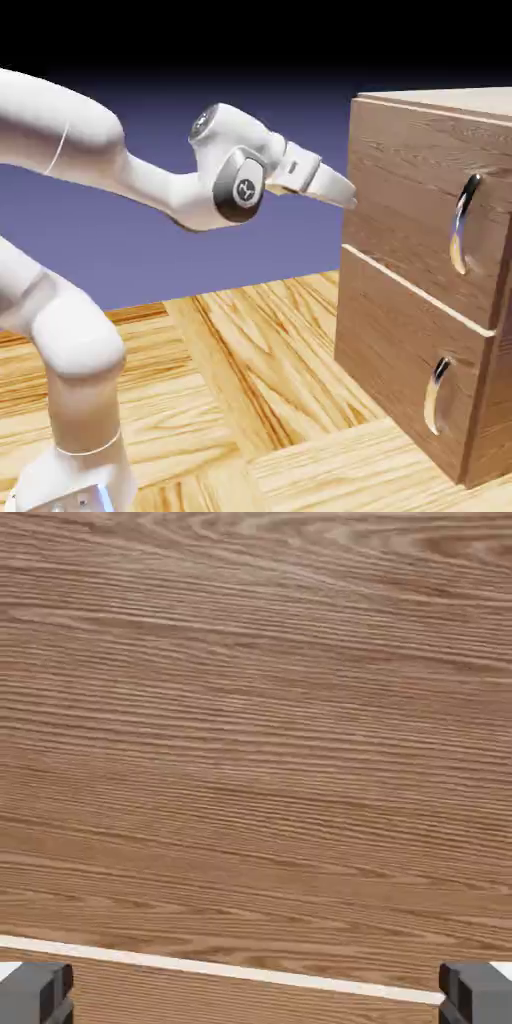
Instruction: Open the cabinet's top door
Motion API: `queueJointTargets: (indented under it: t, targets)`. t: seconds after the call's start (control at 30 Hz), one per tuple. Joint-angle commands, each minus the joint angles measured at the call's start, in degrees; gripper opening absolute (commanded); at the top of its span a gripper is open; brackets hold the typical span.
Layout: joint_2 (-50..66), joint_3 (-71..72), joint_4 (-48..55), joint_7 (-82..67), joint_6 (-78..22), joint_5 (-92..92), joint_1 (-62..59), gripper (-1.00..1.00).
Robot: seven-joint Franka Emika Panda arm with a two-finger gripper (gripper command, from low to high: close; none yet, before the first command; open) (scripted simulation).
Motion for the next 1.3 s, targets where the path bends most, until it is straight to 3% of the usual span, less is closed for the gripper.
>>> queueJointTargets:
  t: [0.0, 1.27]
  targets:
    - [-0.50, -1.10, 0.50, 1.63, -0.03, -2.50, 0.89, 0.00]
    - [-19.31, -42.67, 19.61, 63.30, -1.32, -97.18, 34.72, 0.00]
